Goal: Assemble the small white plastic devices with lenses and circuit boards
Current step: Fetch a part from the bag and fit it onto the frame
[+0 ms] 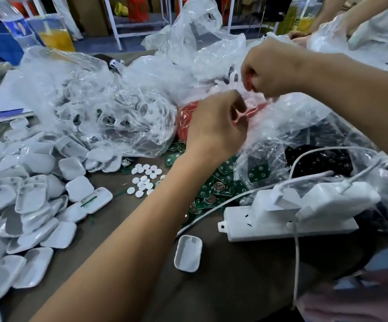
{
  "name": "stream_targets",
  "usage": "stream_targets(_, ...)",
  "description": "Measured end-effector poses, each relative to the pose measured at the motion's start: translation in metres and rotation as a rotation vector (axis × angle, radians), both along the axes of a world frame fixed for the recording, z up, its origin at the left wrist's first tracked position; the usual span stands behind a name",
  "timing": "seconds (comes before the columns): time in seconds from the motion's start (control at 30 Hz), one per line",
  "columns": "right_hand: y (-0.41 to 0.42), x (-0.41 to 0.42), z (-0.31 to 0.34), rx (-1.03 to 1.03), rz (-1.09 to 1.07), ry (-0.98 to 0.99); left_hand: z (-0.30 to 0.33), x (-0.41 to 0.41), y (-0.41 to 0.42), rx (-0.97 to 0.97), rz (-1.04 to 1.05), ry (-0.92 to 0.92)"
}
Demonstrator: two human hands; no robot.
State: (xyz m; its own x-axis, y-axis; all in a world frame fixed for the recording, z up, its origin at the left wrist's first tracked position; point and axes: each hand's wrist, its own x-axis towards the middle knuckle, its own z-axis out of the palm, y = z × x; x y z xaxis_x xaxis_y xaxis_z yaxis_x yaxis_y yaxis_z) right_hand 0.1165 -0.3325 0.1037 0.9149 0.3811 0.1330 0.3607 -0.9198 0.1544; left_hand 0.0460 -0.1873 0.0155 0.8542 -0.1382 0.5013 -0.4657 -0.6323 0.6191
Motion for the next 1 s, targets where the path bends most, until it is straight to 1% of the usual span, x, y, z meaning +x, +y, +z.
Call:
stream_targets(0.07,-0.009,-0.005,0.006,0.076,-0.009,-0.018,-0.001,-0.005,-0.008,0.045,-0.130,-0.057)
stream_targets(0.13,-0.019,-0.011,0.010,0.153,0.030,-0.041,-0.002,-0.011,-0.017,0.091,-0.232,-0.098)
stream_targets(0.23,-0.027,-0.023,0.012,0.194,0.039,0.050,0.002,-0.016,-0.033,0.161,-0.376,-0.109)
stream_targets(0.33,-0.031,-0.030,0.010,0.234,-0.030,0.097,0.013,-0.016,-0.049,0.241,-0.531,-0.012)
stream_targets(0.4,-0.036,-0.032,0.011,0.259,-0.069,0.095,0.017,-0.013,-0.062,0.393,-0.602,0.070)
stream_targets(0.47,-0.041,-0.034,0.012,0.230,-0.069,0.085,0.017,-0.008,-0.075,0.577,-0.595,0.145)
stream_targets(0.5,-0.043,-0.036,0.011,0.220,-0.071,0.109,0.016,-0.005,-0.081,0.638,-0.592,0.168)
stream_targets(0.57,-0.048,-0.038,0.011,0.228,-0.096,0.254,0.013,-0.001,-0.091,0.694,-0.616,0.226)
stream_targets(0.63,-0.051,-0.040,0.009,0.193,-0.114,0.411,0.012,0.002,-0.098,0.710,-0.613,0.288)
stream_targets(0.67,-0.053,-0.040,0.007,0.153,-0.113,0.448,0.010,0.002,-0.101,0.717,-0.604,0.290)
stream_targets(0.73,-0.057,-0.039,0.002,0.100,-0.119,0.449,0.007,0.004,-0.107,0.730,-0.622,0.248)
stream_targets(0.83,-0.060,-0.037,-0.002,0.136,-0.123,0.431,0.002,0.006,-0.108,0.716,-0.650,0.229)
stream_targets(0.93,-0.060,-0.038,-0.003,0.182,-0.126,0.426,-0.002,0.008,-0.105,0.605,-0.614,0.261)
stream_targets(1.0,-0.059,-0.039,-0.001,0.206,-0.134,0.423,-0.004,0.007,-0.101,0.457,-0.551,0.297)
